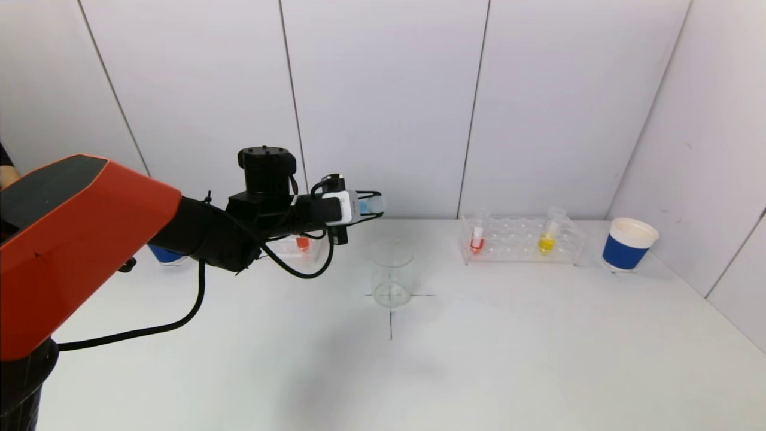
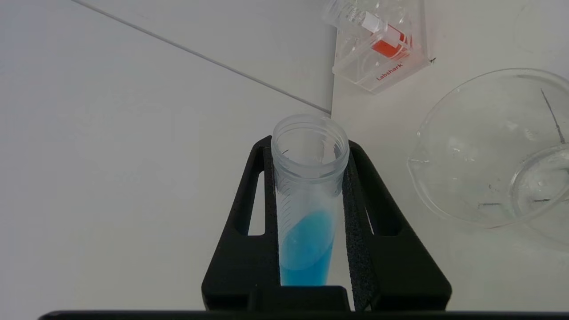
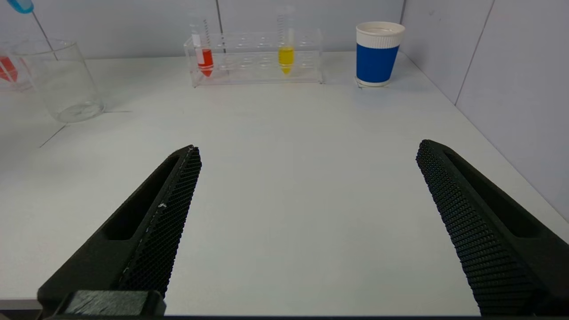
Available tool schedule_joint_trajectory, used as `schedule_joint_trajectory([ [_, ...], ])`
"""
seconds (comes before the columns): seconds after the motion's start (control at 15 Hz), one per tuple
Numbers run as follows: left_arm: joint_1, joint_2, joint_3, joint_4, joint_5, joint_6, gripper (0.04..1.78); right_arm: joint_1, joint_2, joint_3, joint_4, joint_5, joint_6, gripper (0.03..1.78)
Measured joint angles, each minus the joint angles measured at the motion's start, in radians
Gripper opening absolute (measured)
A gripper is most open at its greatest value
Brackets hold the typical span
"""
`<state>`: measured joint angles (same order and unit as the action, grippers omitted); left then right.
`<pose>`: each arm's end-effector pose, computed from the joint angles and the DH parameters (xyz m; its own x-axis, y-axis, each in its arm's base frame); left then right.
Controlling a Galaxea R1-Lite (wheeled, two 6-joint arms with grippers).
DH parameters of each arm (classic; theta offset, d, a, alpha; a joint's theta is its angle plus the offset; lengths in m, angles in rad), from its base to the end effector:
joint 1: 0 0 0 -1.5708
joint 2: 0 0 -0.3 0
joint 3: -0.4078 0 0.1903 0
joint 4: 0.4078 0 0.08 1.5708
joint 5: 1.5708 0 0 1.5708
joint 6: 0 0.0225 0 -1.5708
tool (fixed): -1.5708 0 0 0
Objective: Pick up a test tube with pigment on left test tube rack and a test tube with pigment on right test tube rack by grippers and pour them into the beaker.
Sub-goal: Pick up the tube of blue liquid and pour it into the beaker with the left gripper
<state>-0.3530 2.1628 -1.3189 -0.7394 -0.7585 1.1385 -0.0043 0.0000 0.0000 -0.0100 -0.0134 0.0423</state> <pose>0.4035 -0.1652 0.1585 0.4396 -0.8950 -0.0757 0.4629 0.1535 0.8730 -0.0228 -0.0002 0.0765 0.9998 -0.0177 0.0100 0.0173 0.9990 0.0424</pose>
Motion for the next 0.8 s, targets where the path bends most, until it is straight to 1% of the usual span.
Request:
schedule_joint_trajectory([
  [0.27,-0.014,-0.002,-0.002,-0.036,-0.030,0.001,0.44,0.000,0.000,0.000,0.000,0.000,0.000,1.76],
  [0.8,-0.023,0.001,0.053,-0.171,-0.070,0.010,0.44,0.000,0.000,0.000,0.000,-0.001,0.000,1.76],
])
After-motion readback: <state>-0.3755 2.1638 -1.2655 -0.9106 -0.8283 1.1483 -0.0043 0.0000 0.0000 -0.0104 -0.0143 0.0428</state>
